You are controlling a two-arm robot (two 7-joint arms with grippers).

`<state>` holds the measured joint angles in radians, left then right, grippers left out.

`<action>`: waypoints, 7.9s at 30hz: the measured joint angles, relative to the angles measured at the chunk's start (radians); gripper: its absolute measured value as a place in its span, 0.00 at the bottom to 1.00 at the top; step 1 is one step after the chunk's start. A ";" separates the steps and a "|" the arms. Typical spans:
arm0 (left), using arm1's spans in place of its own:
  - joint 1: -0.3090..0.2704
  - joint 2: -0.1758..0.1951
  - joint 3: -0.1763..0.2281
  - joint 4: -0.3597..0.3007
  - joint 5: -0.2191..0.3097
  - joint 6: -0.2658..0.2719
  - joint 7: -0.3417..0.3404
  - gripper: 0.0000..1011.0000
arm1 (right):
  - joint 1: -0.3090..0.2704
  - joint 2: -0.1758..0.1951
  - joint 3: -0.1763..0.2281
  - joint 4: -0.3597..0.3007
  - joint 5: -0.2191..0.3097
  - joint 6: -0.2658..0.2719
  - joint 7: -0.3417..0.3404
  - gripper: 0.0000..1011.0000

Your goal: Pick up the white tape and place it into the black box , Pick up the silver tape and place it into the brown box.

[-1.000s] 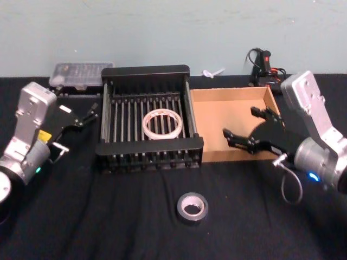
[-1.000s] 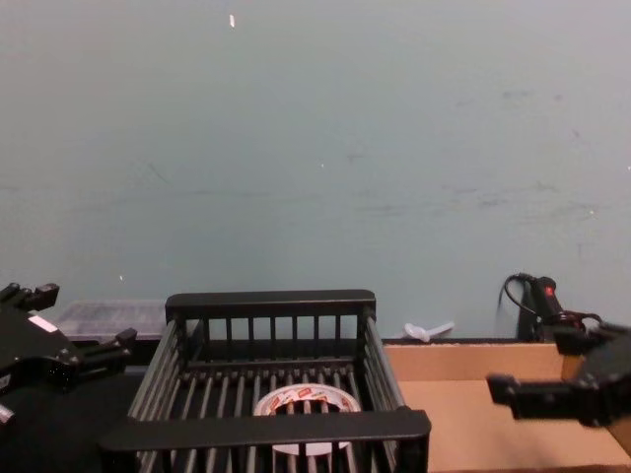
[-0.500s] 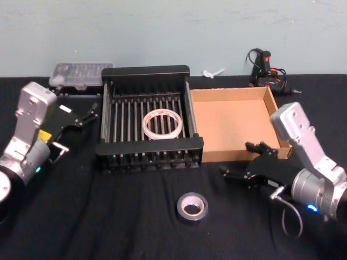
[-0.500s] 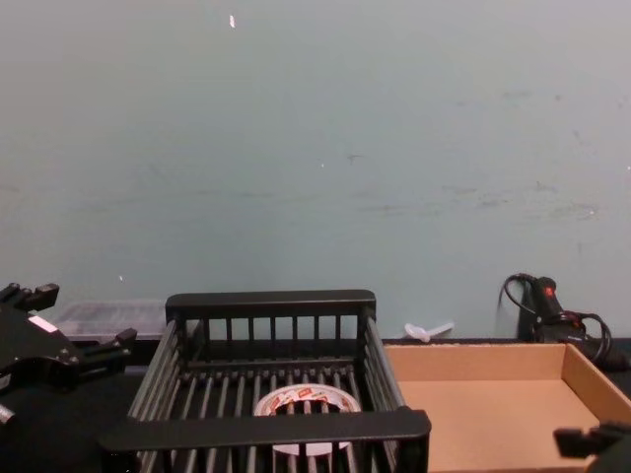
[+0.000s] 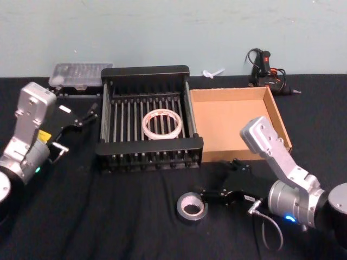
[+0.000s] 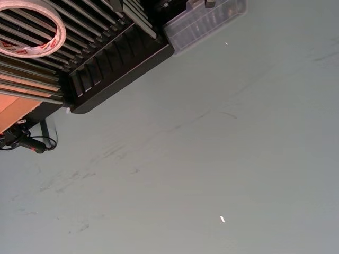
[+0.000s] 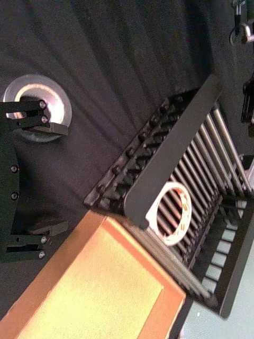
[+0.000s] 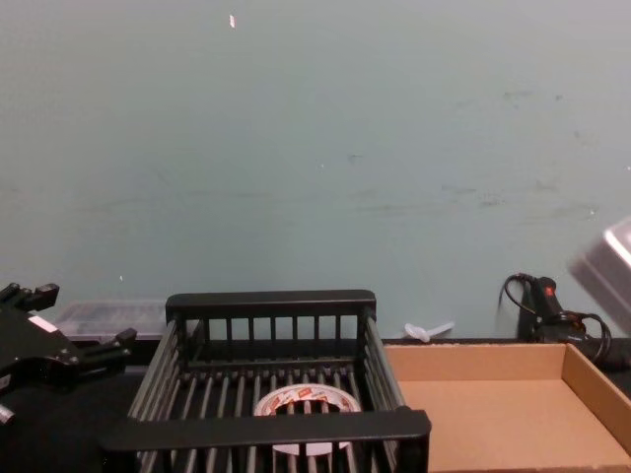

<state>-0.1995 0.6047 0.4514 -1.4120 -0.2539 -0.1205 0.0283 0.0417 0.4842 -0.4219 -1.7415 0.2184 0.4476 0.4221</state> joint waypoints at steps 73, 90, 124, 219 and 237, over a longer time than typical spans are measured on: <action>0.000 0.000 0.000 0.000 0.000 0.000 0.000 0.99 | 0.065 -0.011 -0.083 0.052 -0.021 0.066 0.025 0.47; 0.000 0.000 0.000 0.000 0.000 0.000 0.000 0.99 | 0.065 -0.011 -0.083 0.052 -0.021 0.065 0.025 0.16; 0.000 0.000 0.000 0.000 0.000 0.000 0.000 0.99 | 0.003 0.114 0.037 -0.101 0.099 -0.100 0.046 0.16; 0.000 0.000 0.000 0.000 0.000 0.000 0.000 0.99 | 0.426 -0.207 0.045 0.523 -0.074 0.003 -0.175 0.97; 0.000 0.000 0.000 0.000 0.000 0.000 0.000 0.99 | 0.393 -0.207 0.080 0.477 -0.078 -0.018 -0.166 0.99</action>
<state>-0.1995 0.6047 0.4514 -1.4119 -0.2539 -0.1205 0.0283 0.4343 0.2769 -0.3414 -1.2641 0.1408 0.4292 0.2559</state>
